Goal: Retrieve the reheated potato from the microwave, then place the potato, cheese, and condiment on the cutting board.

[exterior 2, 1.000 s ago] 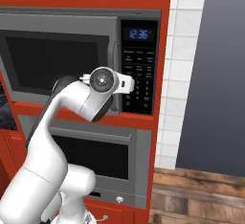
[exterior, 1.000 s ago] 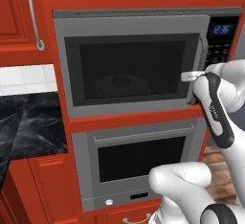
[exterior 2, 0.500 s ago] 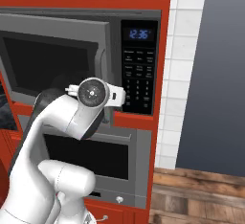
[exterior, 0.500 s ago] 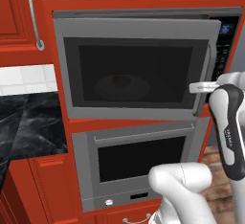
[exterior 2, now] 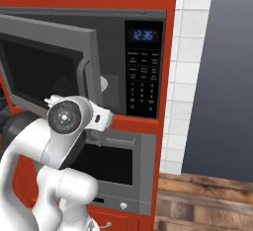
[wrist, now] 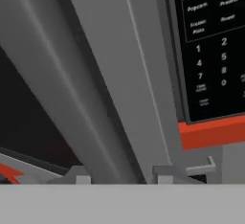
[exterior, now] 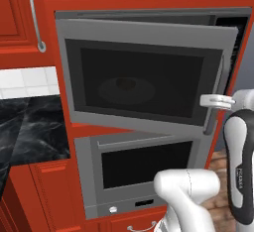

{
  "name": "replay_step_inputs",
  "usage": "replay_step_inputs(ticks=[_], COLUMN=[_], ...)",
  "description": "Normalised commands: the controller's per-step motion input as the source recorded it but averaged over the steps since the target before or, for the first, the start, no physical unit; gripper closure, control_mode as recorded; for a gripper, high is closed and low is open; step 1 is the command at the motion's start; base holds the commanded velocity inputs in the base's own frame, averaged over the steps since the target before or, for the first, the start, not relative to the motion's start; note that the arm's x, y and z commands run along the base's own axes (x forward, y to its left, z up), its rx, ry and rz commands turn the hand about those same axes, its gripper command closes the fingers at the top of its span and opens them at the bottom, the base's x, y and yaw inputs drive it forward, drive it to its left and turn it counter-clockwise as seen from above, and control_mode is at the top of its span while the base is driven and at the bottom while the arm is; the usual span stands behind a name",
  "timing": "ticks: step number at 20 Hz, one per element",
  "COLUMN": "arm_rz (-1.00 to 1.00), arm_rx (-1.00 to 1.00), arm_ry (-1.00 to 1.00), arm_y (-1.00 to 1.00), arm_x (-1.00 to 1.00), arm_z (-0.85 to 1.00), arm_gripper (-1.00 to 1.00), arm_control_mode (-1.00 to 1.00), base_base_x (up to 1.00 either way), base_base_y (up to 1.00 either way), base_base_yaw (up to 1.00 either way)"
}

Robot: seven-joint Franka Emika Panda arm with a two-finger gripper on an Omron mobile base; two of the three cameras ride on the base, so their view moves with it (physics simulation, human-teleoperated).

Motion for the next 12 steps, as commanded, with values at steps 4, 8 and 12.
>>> replay_step_inputs(ticks=[4,8,12], arm_rz=[-0.04,-0.04,-0.05], arm_rx=[0.14,0.13,0.14], arm_ry=[0.1,0.18,0.09], arm_y=[0.2,0.23,0.26], arm_x=[-0.77,-0.71,-0.76], arm_z=[0.18,0.1,0.04], arm_gripper=[1.0,1.0,1.0], arm_control_mode=[-1.0,-1.0,-1.0], base_base_x=[0.0,0.0,0.0], base_base_y=[0.0,0.0,0.0], base_base_yaw=[0.0,0.0,0.0])
